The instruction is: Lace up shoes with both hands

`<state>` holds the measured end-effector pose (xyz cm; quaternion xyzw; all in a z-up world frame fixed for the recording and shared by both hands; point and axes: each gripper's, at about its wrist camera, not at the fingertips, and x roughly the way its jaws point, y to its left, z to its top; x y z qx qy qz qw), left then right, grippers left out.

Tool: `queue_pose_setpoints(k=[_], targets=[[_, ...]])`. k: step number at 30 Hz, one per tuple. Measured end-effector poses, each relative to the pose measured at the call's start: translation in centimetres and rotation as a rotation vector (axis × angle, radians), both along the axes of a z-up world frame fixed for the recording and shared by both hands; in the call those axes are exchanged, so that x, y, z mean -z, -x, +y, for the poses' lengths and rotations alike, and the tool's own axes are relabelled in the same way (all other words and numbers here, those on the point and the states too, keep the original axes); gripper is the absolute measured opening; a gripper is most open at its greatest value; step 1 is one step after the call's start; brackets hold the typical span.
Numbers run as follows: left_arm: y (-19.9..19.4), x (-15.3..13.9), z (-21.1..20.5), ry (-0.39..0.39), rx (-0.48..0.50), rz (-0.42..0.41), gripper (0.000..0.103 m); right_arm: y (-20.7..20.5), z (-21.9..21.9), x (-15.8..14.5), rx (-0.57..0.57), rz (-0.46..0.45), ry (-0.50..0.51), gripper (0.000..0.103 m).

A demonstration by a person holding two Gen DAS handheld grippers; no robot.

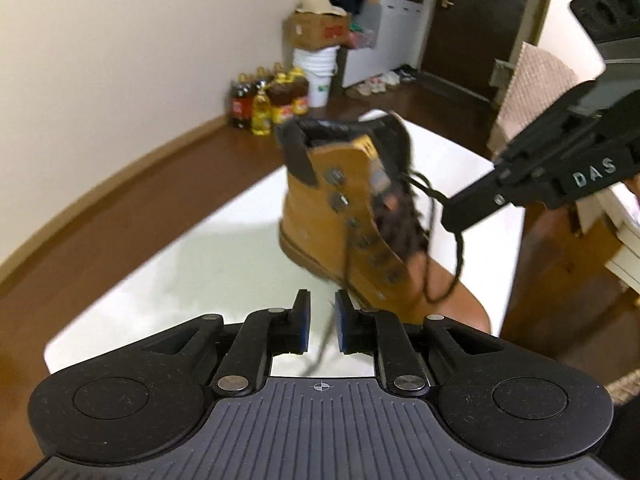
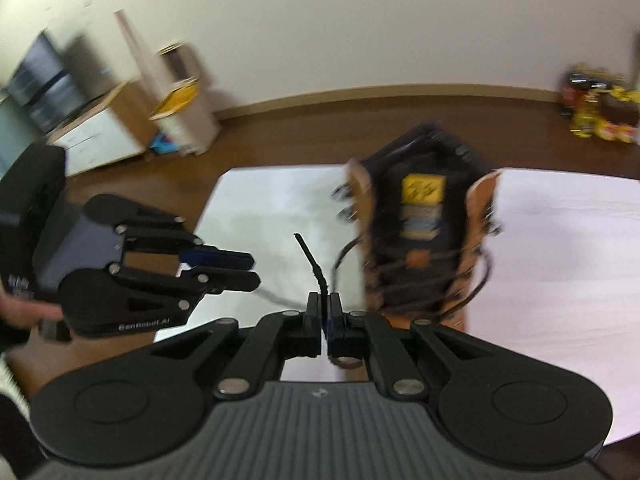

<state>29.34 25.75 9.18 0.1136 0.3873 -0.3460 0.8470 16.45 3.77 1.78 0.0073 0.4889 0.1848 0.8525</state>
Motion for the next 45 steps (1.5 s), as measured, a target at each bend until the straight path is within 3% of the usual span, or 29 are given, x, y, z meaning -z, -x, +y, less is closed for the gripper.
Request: queue_pose_setpoints(k=[6, 9, 15, 28, 45], targets=[[-1.3, -0.1, -2.2, -0.027, 0.076, -0.078, 0.021, -1.9, 0.6, 0.5, 0.076, 0.033, 0.07, 0.003], [-1.3, 0.1, -3.1, -0.057, 0.136, -0.1, 0.021, -2.7, 0.7, 2.2, 0.08, 0.058, 0.073, 0.003], [-1.5, 0.9, -4.0, -0.102, 0.249, -0.138, 0.023, -2.1, 0.2, 2.6, 0.072, 0.08, 0.077, 0.003], [-3.2, 1.5, -3.0, -0.022, 0.515, -0.178, 0.028, -2.3, 2.6, 2.0, 0.261, 0.089, 0.121, 0.004], [-4.6, 3.2, -3.9, 0.012, 0.606, -0.185, 0.028, -3.5, 4.5, 2.2, 0.32, 0.119, 0.201, 0.004]])
